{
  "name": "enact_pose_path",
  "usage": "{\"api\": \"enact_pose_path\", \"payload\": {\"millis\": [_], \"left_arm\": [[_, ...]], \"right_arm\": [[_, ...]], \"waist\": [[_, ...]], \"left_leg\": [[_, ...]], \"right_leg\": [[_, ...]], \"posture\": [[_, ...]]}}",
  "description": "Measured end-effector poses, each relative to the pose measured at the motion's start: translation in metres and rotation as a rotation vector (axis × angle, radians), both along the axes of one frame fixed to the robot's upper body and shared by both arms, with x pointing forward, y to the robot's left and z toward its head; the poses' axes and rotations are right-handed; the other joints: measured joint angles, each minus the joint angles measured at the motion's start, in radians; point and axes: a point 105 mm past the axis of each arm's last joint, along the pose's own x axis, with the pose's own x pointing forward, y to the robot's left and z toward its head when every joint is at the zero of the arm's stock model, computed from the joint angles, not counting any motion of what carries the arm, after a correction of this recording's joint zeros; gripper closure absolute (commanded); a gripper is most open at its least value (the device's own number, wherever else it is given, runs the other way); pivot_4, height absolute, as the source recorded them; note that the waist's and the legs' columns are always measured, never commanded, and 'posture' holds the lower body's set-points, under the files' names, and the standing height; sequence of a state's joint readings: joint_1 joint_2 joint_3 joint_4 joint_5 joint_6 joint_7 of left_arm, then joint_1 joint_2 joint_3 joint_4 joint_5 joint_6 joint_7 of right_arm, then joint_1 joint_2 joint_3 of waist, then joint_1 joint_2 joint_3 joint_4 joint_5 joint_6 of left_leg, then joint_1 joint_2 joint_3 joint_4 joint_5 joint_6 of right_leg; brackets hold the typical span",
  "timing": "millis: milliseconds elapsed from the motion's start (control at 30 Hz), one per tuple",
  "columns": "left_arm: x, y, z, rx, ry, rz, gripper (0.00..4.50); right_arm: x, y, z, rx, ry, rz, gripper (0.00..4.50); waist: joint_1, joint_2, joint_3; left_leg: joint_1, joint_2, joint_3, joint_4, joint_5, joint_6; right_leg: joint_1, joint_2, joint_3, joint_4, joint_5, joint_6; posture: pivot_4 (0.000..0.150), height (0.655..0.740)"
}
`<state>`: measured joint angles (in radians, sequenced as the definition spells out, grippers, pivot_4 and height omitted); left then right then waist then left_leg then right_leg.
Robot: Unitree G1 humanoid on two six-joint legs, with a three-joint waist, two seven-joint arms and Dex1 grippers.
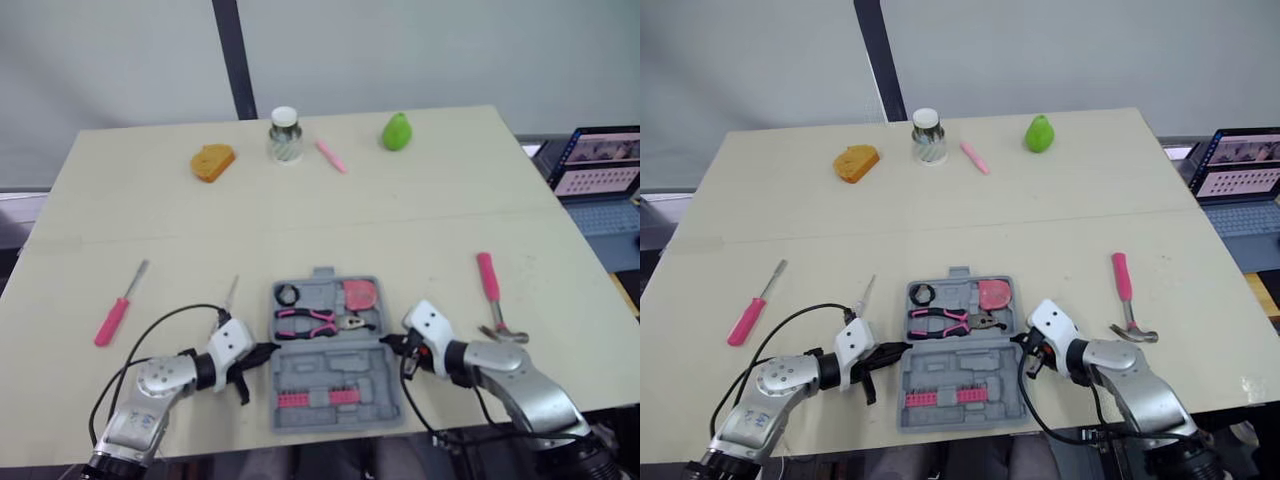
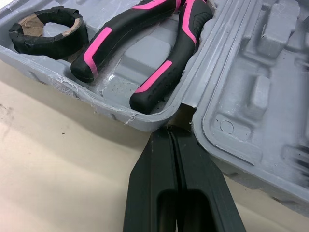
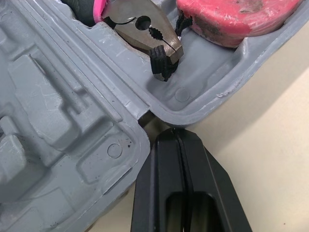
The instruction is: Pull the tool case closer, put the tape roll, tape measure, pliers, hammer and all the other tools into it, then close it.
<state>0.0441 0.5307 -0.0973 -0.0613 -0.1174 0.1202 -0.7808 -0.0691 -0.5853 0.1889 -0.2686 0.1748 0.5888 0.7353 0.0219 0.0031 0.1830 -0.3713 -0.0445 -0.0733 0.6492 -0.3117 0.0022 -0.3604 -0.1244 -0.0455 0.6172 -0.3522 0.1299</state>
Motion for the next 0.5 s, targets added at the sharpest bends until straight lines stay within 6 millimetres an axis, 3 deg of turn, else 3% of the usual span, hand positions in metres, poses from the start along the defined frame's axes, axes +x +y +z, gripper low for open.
{"api": "enact_pose_path", "payload": {"millis": [500], "left_arm": [[0.0093,0.0027,0.0017,-0.002,-0.014,0.033,4.45]], "right_arm": [[0.008,0.0022,0.0018,-0.005,-0.022,-0.015,4.5]], "waist": [[-0.001,0.0,0.0]], "left_leg": [[0.0,0.0,0.0,0.0,0.0,0.0]], "right_leg": [[-0.001,0.0,0.0,0.003,0.0,0.0]], "posture": [[0.15,0.7391]]}}
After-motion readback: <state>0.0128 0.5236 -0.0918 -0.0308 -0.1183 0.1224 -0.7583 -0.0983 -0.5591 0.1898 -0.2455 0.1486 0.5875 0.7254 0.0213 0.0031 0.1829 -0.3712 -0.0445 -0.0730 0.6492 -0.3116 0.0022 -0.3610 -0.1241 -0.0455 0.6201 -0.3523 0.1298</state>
